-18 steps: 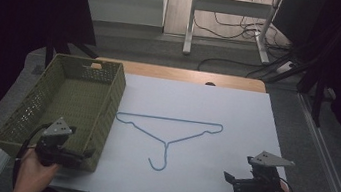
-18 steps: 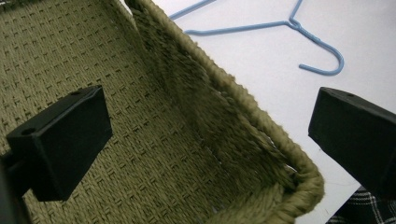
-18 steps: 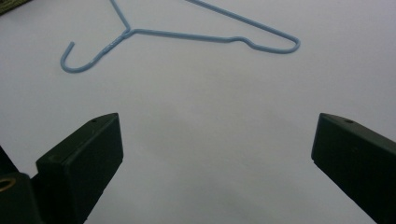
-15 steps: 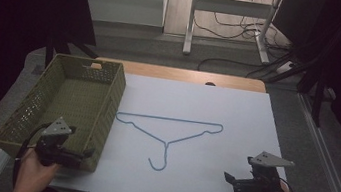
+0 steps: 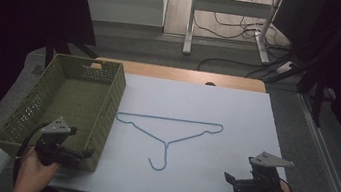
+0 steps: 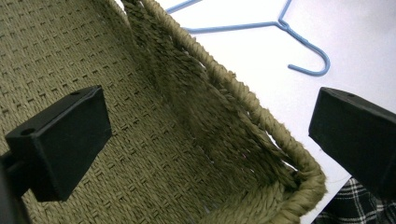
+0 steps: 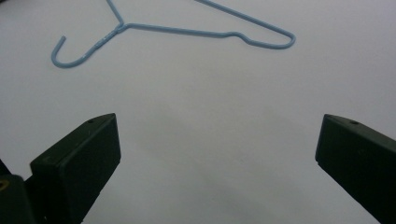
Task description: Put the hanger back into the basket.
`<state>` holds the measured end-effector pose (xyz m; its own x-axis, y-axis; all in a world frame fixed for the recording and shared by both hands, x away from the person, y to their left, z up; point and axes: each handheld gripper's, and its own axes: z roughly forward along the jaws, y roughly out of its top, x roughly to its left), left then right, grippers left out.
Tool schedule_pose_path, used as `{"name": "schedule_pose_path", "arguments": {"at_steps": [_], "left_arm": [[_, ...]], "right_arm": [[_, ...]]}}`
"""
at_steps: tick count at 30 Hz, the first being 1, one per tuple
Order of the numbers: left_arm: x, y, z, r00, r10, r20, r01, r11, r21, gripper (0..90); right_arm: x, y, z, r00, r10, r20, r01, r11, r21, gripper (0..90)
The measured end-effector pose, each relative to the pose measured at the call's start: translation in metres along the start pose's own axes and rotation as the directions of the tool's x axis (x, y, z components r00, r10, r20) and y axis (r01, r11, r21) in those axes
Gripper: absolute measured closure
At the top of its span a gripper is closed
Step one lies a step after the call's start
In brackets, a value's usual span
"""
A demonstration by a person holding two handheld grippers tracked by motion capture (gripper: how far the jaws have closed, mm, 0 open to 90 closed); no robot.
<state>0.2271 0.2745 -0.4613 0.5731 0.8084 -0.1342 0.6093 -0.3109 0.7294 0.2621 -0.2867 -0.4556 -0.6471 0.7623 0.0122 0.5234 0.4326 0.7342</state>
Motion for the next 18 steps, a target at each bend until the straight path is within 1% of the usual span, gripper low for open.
{"name": "schedule_pose_path", "arguments": {"at_steps": [2, 3, 7, 10, 13, 15, 17, 18], "left_arm": [[0.001, 0.001, 0.000, 0.9998, -0.002, 0.017, 0.002, 1.0000, -0.003, 0.0], [0.001, 0.001, 0.001, 0.9993, -0.006, 0.037, 0.006, 0.9999, -0.009, 0.0], [-0.001, 0.001, 0.001, 0.9987, 0.005, 0.051, -0.005, 0.9999, -0.016, 0.0], [-0.003, 0.005, -0.001, 0.9977, 0.017, 0.065, -0.015, 0.9989, -0.045, 0.0], [-0.005, 0.008, -0.003, 0.9980, 0.027, 0.057, -0.024, 0.9979, -0.060, 0.0], [-0.007, 0.010, -0.003, 0.9981, 0.031, 0.054, -0.027, 0.9977, -0.062, 0.0], [-0.009, 0.013, -0.003, 0.9977, 0.038, 0.055, -0.034, 0.9970, -0.069, 0.0], [-0.012, 0.016, -0.003, 0.9970, 0.048, 0.061, -0.043, 0.9960, -0.079, 0.0]], "right_arm": [[0.001, 0.000, 0.000, 1.0000, 0.003, 0.000, -0.003, 1.000, 0.003, 0.0], [0.001, 0.000, 0.000, 1.0000, 0.003, 0.001, -0.003, 1.000, 0.003, 0.0], [0.002, 0.001, 0.000, 1.0000, 0.001, -0.004, -0.001, 1.000, 0.000, 0.0], [0.003, 0.003, 0.000, 1.0000, -0.002, -0.009, 0.002, 1.000, -0.004, 0.0], [0.004, 0.006, 0.000, 0.9999, -0.007, -0.015, 0.007, 1.000, -0.005, 0.0], [0.005, 0.007, 0.000, 0.9998, -0.010, -0.017, 0.010, 1.000, -0.008, 0.0], [0.006, 0.009, 0.000, 0.9996, -0.015, -0.022, 0.015, 1.000, -0.012, 0.0], [0.008, 0.013, 0.001, 0.9996, -0.017, -0.023, 0.016, 1.000, -0.014, 0.0]]}}
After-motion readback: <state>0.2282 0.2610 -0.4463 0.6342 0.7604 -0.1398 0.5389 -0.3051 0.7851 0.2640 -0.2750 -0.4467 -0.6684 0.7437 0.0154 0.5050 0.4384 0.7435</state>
